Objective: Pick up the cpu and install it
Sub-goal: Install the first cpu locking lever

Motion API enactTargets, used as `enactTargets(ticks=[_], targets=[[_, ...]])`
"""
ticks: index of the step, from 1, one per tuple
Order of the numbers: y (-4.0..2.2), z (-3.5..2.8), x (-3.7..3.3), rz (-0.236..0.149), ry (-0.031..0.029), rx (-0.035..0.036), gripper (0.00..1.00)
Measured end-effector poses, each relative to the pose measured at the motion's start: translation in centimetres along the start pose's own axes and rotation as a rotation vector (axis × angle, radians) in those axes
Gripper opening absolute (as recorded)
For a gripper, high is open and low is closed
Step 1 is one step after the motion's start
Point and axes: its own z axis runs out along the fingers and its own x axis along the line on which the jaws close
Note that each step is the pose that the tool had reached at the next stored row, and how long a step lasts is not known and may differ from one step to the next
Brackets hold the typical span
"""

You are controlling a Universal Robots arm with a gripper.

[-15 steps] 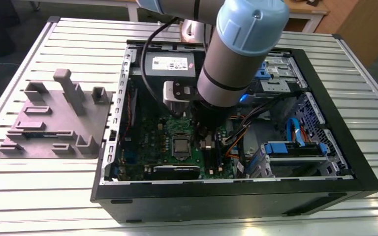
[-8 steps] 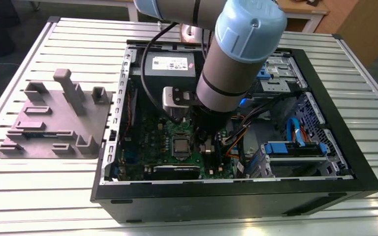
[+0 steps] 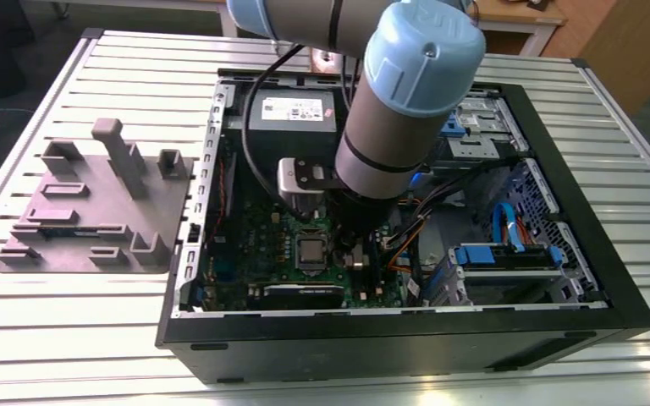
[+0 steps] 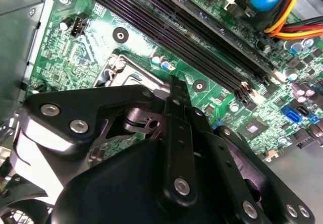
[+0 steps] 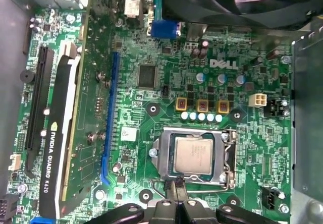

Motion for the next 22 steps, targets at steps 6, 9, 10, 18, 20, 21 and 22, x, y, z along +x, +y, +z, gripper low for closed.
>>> enactTargets(ticks=[6, 9, 10, 18, 20, 21, 22], targets=[[0.35, 0.59, 0.03, -0.007, 0.0014, 0.0108, 0.10], [0.34, 0.70, 0.05, -0.007, 0.0015, 0.0109, 0.10], [0.34, 0.74, 0.05, -0.007, 0.0015, 0.0109, 0.10], [0.18, 1.05, 0.06, -0.007, 0.0017, 0.0106, 0.10], [0.03, 1.05, 0.07, -0.007, 0.0013, 0.0109, 0.10], [-0.05, 1.05, 0.07, -0.007, 0.0012, 0.0110, 0.10], [-0.10, 1.05, 0.08, -0.007, 0.0011, 0.0110, 0.10]])
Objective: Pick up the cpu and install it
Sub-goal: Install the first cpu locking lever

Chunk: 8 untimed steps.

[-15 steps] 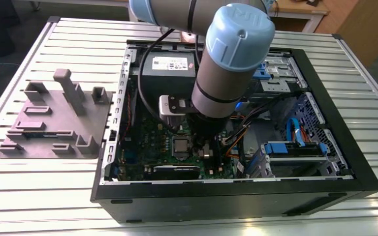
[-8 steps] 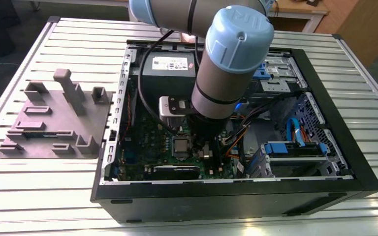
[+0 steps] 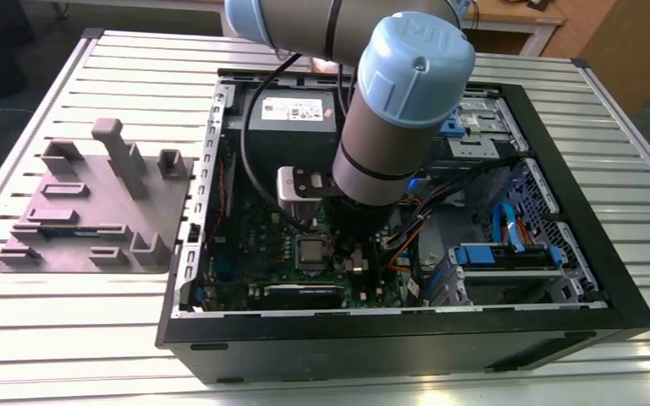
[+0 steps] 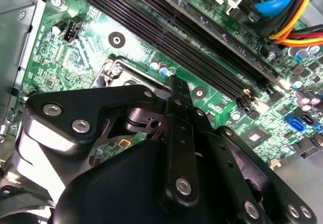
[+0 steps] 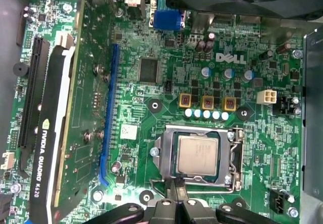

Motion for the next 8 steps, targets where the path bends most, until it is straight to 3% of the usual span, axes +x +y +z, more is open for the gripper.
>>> enactTargets(ticks=[8], targets=[[-0.15, 0.11, 0.02, 0.000, 0.0005, -0.0002, 0.10]])
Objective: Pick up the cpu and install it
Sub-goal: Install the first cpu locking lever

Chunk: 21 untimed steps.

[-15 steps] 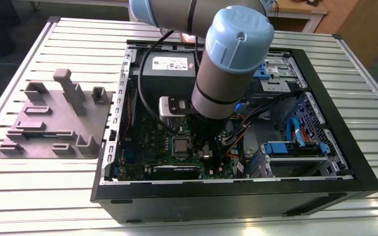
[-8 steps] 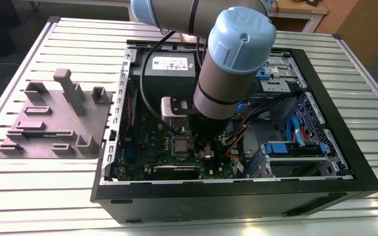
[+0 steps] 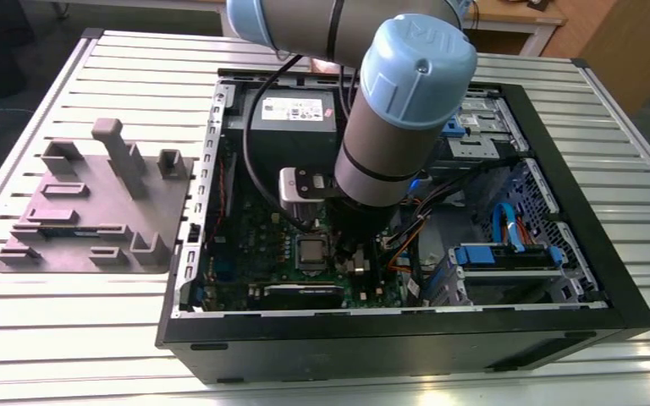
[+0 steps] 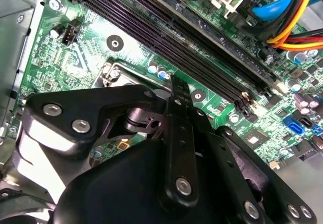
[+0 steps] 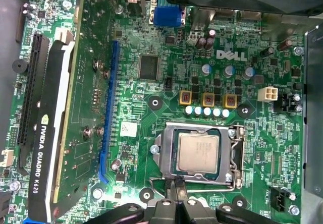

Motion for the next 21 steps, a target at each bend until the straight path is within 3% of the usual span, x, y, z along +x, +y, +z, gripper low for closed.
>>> enactTargets(ticks=[12, 14, 21], targets=[[0.23, 0.10, -0.02, 0.000, -0.0001, 0.0065, 0.10], [0.25, -0.11, -0.04, 0.000, -0.0012, 0.0069, 0.10], [0.38, -1.81, -0.04, 0.000, 0.0003, 0.0064, 0.10]])
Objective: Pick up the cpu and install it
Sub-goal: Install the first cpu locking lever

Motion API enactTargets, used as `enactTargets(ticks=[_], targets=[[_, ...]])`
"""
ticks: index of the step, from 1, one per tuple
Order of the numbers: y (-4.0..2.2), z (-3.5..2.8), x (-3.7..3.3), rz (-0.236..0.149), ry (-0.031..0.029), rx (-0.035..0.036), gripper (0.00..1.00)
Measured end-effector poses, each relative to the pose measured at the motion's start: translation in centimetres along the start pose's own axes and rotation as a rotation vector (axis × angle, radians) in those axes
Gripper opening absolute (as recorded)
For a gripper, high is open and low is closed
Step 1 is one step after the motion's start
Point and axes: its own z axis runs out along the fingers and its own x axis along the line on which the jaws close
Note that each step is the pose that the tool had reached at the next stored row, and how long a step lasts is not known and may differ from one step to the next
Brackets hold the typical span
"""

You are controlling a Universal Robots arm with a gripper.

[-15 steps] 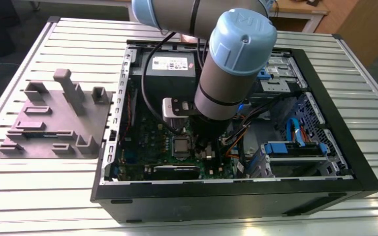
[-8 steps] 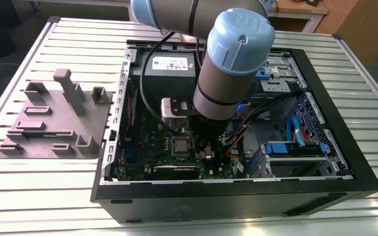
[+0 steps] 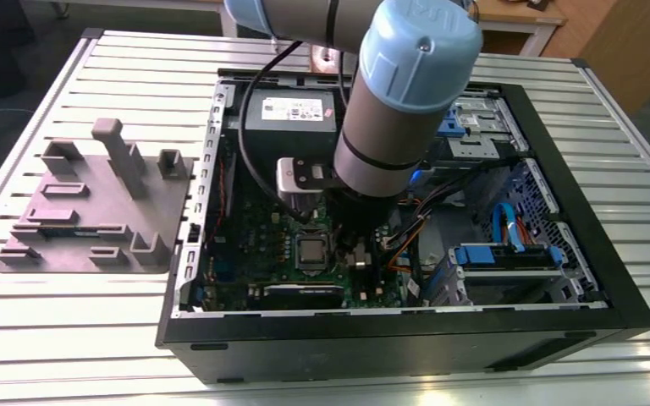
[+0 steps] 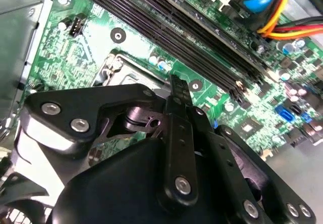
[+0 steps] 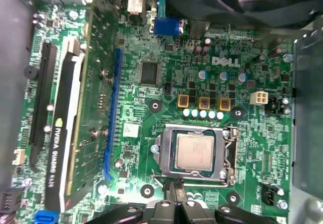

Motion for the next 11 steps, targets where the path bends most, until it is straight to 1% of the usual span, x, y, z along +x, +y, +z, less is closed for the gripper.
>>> enactTargets(ticks=[4, 11], targets=[[0.06, -0.77, -0.01, 0.000, 0.0000, 0.0000, 0.10], [0.07, -0.86, -0.01, 0.000, -0.0001, 0.0000, 0.10]])
